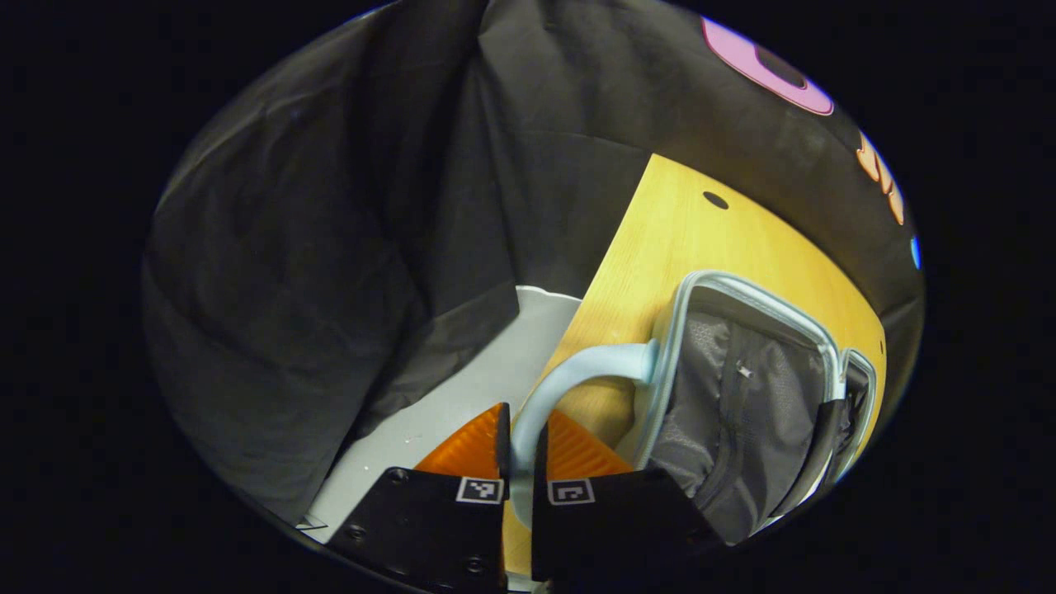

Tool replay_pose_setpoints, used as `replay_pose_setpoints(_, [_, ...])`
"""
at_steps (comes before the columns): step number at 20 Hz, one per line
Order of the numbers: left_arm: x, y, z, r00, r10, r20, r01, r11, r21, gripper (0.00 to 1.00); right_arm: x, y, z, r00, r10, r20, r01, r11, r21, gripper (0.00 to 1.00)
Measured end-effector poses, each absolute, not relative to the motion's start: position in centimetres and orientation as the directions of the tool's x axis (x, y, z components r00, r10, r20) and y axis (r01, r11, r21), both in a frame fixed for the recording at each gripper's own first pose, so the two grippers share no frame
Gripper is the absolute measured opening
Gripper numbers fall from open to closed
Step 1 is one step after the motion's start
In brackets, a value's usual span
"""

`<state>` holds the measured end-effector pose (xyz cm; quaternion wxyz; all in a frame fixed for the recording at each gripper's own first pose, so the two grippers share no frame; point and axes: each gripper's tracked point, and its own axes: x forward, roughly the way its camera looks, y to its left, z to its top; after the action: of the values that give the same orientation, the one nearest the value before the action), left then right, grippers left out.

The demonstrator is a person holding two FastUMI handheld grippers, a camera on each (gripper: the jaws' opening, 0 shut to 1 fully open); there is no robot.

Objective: First open the suitcase, pack the skin care products into it, and then close the suitcase.

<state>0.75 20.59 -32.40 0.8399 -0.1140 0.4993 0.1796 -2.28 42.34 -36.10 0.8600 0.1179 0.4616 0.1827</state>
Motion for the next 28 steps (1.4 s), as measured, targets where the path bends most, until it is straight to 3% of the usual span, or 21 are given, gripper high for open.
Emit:
replay_pose_setpoints(6, [1.4, 19.3, -23.8, 0.539, 0.259, -0.802, -0.365, 0.929, 0.055, 0.02, -0.3, 39.2, -33.8, 0.603, 0.423, -0.677, -0.21, 0.902, 0.377, 0.97])
replay_pose_setpoints(13, [2.4, 13.5, -14.0, 0.632, 0.299, -0.715, -0.313, 0.942, 0.118, 0.01, 0.9, 35.7, -32.6, 0.646, 0.452, -0.615, -0.27, 0.889, 0.37, 0.97])
replay_pose_setpoints(21, [5.1, 0.4, -5.9, 0.793, 0.131, -0.594, -0.162, 0.987, 0.001, 0.01, 1.0, 30.0, -29.6, 0.698, 0.43, -0.572, -0.311, 0.902, 0.298, 0.97])
replay_pose_setpoints(28, [6.8, -15.6, -5.4, 0.811, -0.182, -0.555, 0.08, 0.976, -0.202, 0.01, 0.3, 24.9, -27.8, 0.742, 0.391, -0.545, -0.321, 0.92, 0.223, 0.98])
